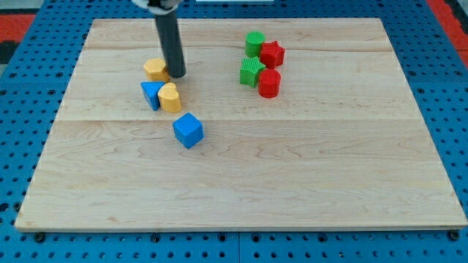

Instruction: Push blue cube close to the blue triangle

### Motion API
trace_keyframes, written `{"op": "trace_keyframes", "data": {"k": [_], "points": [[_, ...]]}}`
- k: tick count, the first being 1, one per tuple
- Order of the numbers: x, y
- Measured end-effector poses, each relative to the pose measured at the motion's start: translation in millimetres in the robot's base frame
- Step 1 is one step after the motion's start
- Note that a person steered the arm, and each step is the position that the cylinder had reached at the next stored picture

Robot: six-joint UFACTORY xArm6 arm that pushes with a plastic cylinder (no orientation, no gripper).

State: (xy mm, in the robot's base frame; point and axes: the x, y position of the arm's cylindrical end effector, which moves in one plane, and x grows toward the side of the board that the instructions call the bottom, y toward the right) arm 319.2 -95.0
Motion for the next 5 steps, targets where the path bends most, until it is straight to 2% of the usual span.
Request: {"op": "trace_keyframes", "data": {"k": [1,2,3,4,5], "points": [[-2.9,-26.5],[38.0,-46.4],[59.5,-36.0],[21.1,47.0],[88.7,109.3]]}}
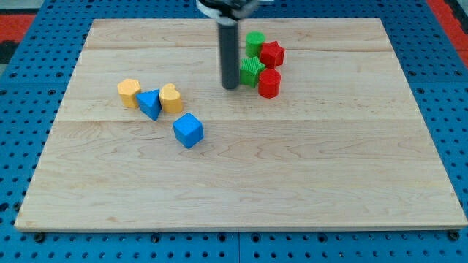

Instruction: Push blue cube close to the blue triangle

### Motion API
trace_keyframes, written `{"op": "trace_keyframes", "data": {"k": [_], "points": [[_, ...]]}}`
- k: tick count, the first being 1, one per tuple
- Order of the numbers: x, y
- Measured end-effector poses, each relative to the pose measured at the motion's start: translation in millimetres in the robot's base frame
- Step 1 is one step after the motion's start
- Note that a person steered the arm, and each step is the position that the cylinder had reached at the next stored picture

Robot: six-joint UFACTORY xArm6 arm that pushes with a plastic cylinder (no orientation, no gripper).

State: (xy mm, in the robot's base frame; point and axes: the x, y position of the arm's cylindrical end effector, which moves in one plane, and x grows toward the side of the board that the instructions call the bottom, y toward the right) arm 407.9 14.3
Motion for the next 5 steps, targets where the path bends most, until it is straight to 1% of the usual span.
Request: {"op": "trace_keyframes", "data": {"k": [1,3,4,5], "points": [[73.5,-38.9],[71.1,-167.7],[63.0,-167.0],[76.8,-161.6]]}}
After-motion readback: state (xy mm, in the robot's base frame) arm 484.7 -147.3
